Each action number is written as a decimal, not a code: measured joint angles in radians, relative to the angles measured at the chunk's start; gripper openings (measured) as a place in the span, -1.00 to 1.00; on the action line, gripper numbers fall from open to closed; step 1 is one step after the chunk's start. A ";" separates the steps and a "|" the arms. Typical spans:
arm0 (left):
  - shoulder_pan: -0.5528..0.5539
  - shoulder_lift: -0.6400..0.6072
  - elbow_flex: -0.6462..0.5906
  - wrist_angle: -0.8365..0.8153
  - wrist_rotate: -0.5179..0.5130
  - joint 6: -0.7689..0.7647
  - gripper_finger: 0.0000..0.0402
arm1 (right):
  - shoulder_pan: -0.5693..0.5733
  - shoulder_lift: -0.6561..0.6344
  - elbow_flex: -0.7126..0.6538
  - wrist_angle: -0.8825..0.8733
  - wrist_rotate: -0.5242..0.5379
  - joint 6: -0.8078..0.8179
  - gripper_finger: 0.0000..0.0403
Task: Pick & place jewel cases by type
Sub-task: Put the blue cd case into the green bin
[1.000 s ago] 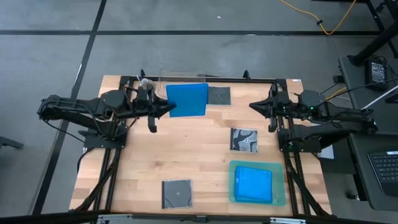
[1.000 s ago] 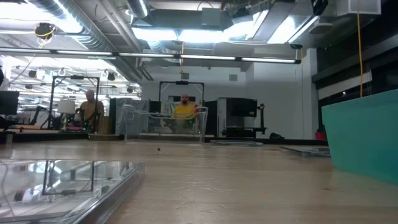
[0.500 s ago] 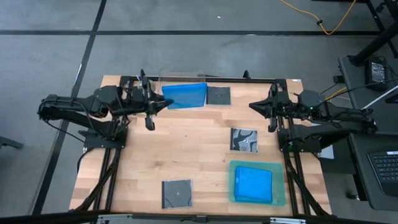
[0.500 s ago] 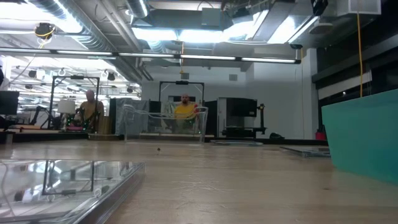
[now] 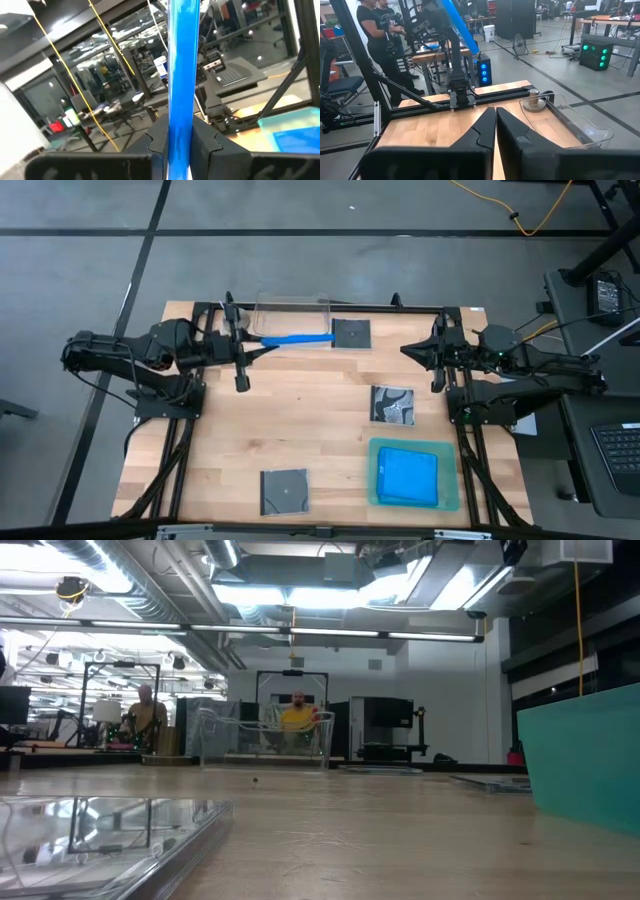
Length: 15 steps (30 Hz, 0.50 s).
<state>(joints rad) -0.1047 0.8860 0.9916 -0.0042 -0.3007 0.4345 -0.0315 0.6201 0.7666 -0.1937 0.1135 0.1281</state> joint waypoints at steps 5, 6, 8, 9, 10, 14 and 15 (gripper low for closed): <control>0.000 0.000 0.000 0.000 -0.020 0.079 -0.82 | 0.000 0.000 0.000 -0.001 0.000 -0.001 -0.93; 0.000 0.000 0.000 0.000 -0.020 0.102 -0.82 | 0.000 0.000 0.000 -0.001 0.000 -0.001 -0.94; 0.000 0.000 0.000 0.000 -0.020 0.161 -0.82 | 0.000 0.000 0.000 -0.001 0.000 -0.001 -0.96; 0.000 0.000 0.000 0.000 -0.019 0.194 -0.82 | 0.000 0.000 0.000 -0.001 0.000 0.001 -0.96; 0.000 0.000 0.000 0.000 -0.019 0.224 -0.82 | 0.000 0.000 0.000 -0.001 0.000 0.002 -0.97; 0.000 0.000 0.000 0.000 -0.020 0.329 -0.82 | 0.000 0.000 0.000 -0.001 0.000 0.025 -0.93; 0.000 0.000 0.000 0.000 -0.020 0.349 -0.82 | 0.000 0.000 0.000 -0.002 0.000 0.029 -0.92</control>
<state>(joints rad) -0.1051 0.8860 0.9916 -0.0040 -0.3206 0.7835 -0.0319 0.6197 0.7666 -0.1962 0.1135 0.1568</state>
